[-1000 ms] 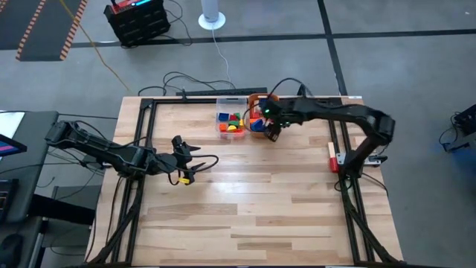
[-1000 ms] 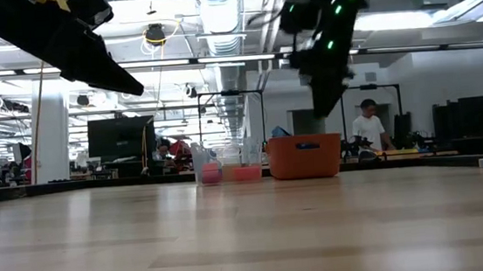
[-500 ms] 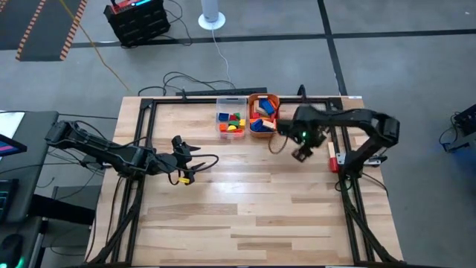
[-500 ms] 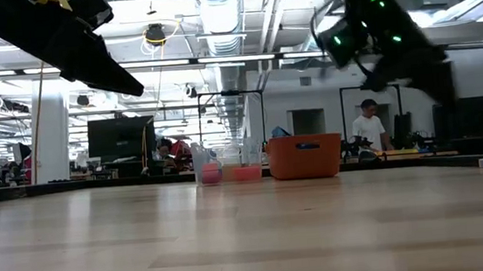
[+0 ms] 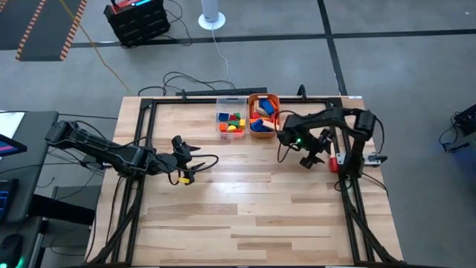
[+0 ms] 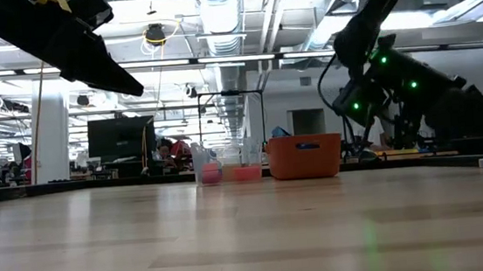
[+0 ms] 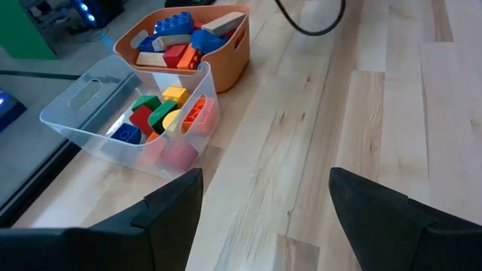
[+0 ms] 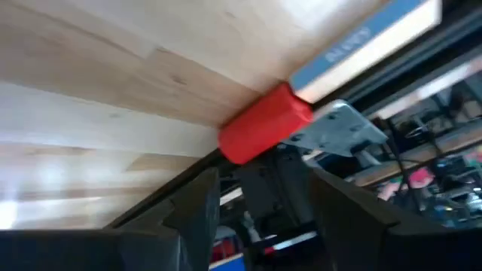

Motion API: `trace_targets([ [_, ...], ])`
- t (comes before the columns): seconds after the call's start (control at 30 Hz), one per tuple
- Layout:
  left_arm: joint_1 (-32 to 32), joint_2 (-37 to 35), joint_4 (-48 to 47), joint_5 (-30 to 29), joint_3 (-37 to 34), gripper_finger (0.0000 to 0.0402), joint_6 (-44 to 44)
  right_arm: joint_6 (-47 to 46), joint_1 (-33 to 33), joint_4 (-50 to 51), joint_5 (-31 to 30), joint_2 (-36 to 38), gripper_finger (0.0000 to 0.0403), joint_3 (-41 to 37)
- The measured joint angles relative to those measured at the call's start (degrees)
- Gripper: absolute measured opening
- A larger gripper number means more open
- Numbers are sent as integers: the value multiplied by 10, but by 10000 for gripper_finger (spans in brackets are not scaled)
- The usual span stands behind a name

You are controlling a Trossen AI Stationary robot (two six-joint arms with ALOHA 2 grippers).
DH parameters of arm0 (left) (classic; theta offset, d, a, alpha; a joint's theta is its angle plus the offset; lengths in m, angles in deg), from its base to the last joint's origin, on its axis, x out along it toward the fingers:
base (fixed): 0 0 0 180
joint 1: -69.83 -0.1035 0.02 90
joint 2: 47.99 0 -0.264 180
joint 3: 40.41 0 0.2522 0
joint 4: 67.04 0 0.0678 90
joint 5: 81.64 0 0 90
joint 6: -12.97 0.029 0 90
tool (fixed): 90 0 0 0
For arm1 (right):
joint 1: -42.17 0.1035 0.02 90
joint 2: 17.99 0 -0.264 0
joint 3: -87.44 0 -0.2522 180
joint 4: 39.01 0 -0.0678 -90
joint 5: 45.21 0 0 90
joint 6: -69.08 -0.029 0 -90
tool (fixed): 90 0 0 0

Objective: Sort blocks by size
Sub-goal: Put the red cylindrical block into the orange bin

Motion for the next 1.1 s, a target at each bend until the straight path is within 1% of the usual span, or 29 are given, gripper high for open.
trace_targets([
  [0.27,0,0,-13,0,0,280,-4,19,-50,-23,4,-20,224,0],
  [0.43,0,0,-24,0,0,280,-16,23,-46,-31,4,-22,219,0],
  [0.53,3,0,-37,0,0,280,-28,34,-36,-52,-8,-6,216,-8],
  [0.63,8,0,-48,0,0,280,-45,34,-23,-71,-11,41,209,-43],
  [0.8,18,0,-55,0,0,280,-60,13,3,-71,-13,161,197,-118],
  [0.83,19,0,-53,0,0,280,-60,-2,12,-52,-25,181,196,-116],
  [0.87,19,0,-50,0,0,280,-60,-14,20,-54,-36,202,196,-117],
  [0.93,19,0,-46,-1,0,280,-65,-36,29,-63,-38,243,197,-115],
  [1.1,25,0,-48,-1,0,280,-79,-92,47,-64,-36,292,203,-112],
])
